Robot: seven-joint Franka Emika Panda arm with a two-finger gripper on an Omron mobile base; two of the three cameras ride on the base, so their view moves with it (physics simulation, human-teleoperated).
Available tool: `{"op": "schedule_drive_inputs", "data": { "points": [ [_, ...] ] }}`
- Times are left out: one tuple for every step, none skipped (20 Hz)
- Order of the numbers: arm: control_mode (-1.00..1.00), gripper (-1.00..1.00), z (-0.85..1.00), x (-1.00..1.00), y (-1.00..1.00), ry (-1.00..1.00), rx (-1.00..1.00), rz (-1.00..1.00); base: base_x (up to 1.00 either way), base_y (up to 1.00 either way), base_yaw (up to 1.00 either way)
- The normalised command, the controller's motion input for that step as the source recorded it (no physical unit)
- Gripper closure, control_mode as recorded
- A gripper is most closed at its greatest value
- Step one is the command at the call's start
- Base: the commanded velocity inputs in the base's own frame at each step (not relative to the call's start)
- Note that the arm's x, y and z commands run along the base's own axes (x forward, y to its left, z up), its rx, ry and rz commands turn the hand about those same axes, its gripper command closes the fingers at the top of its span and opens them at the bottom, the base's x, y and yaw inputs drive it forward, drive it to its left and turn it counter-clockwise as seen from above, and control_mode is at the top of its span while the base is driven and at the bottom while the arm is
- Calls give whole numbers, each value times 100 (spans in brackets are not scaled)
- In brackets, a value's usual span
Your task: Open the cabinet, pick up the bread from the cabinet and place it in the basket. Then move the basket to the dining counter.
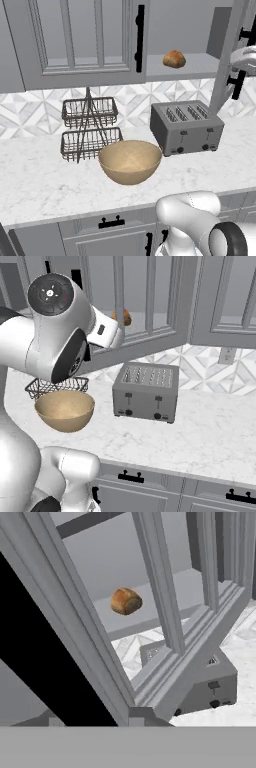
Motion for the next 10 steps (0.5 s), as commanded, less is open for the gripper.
{"op": "schedule_drive_inputs", "data": {
  "points": [
    [-100,100,0,-100,-100,-19,14,0,0,0,0],
    [-100,100,-2,-100,-100,-20,14,0,0,0,0],
    [-100,100,0,-69,-75,-22,14,0,0,0,0],
    [-100,-100,0,-35,-26,-21,13,0,0,0,0],
    [-100,-100,0,-23,0,-20,9,0,0,0,0],
    [-100,-100,0,-46,44,-15,4,0,0,0,0],
    [-100,-100,21,-94,11,-5,7,0,0,0,0],
    [-100,-100,10,-100,14,0,9,-1,0,0,0],
    [-100,-100,0,-100,39,0,8,-4,0,0,0],
    [-100,-100,0,-100,61,0,6,-8,0,0,0]
  ]
}}
